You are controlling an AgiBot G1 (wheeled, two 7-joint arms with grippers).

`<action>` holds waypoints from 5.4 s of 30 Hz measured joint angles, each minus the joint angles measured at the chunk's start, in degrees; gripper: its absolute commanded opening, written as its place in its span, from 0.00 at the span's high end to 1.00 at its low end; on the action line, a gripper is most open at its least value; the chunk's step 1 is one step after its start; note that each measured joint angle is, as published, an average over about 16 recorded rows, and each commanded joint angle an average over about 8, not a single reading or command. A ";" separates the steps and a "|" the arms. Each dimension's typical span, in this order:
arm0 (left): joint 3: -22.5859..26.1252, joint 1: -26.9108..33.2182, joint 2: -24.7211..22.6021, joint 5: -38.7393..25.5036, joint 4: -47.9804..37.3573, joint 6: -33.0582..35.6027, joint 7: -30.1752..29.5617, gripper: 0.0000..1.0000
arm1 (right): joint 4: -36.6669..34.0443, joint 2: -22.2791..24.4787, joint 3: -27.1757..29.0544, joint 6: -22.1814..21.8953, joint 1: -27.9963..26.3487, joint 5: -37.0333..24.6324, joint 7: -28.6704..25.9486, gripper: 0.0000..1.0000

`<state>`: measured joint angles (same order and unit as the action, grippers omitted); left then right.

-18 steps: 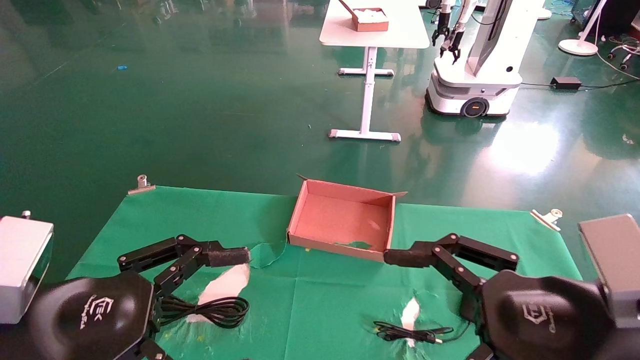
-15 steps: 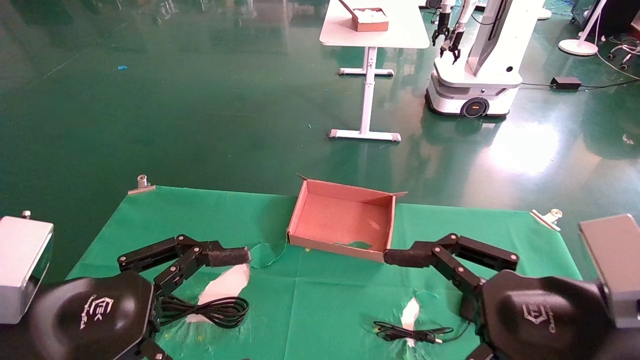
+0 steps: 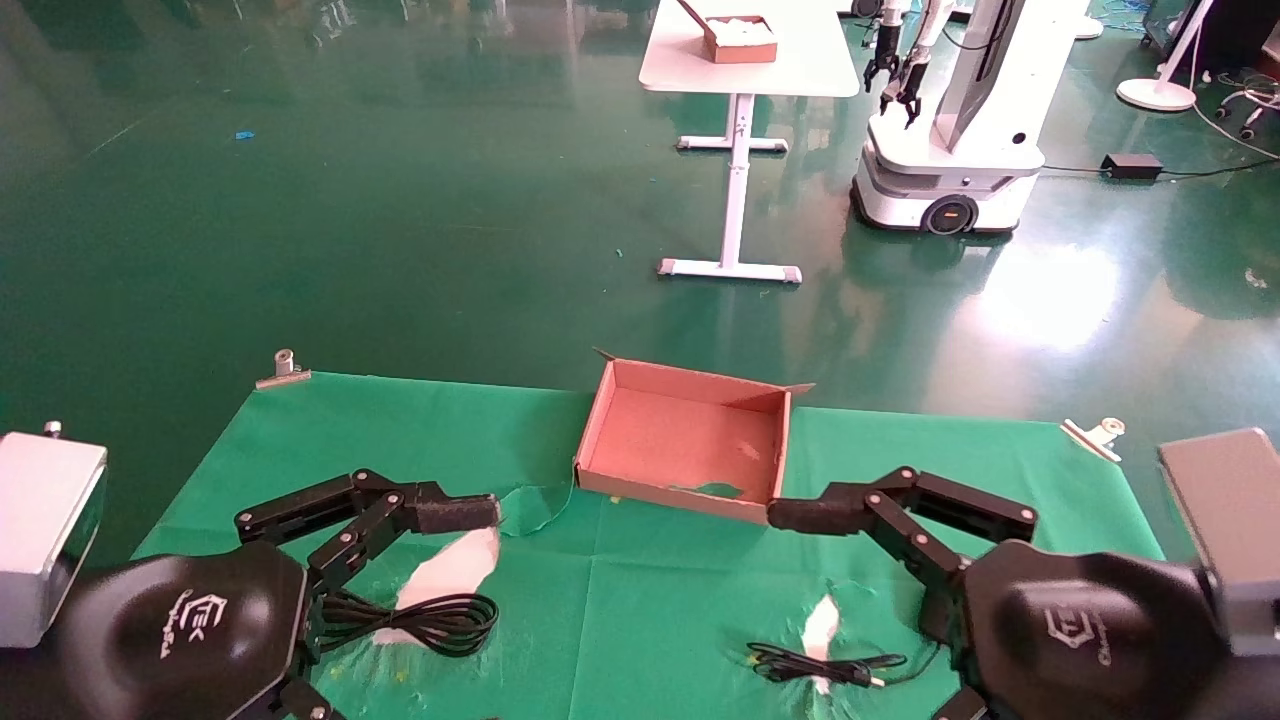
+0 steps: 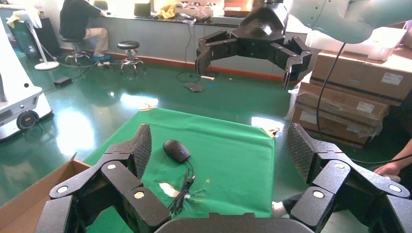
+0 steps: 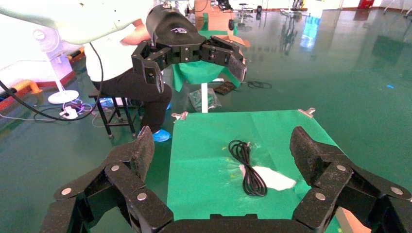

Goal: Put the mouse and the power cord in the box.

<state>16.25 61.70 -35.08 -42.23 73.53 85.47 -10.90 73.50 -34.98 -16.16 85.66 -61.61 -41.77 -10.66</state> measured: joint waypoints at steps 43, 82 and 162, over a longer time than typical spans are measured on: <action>24.18 19.80 -11.56 -62.46 3.10 -2.54 -19.33 0.00 | 3.29 -0.44 -9.27 -11.83 -3.10 -28.49 -6.60 0.00; 34.50 24.30 -29.79 -93.12 -23.06 -17.70 -21.10 0.00 | 1.79 -2.27 -13.17 -12.51 -5.12 -38.31 -6.97 0.00; 34.43 24.83 -30.46 -92.64 -25.43 -18.55 -19.67 1.00 | -26.16 -24.09 -25.81 -18.48 -18.25 -66.05 -0.67 1.00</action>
<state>50.68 86.53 -65.54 -134.87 48.10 66.92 -30.57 47.33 -59.07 -41.97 67.18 -79.86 -107.82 -11.33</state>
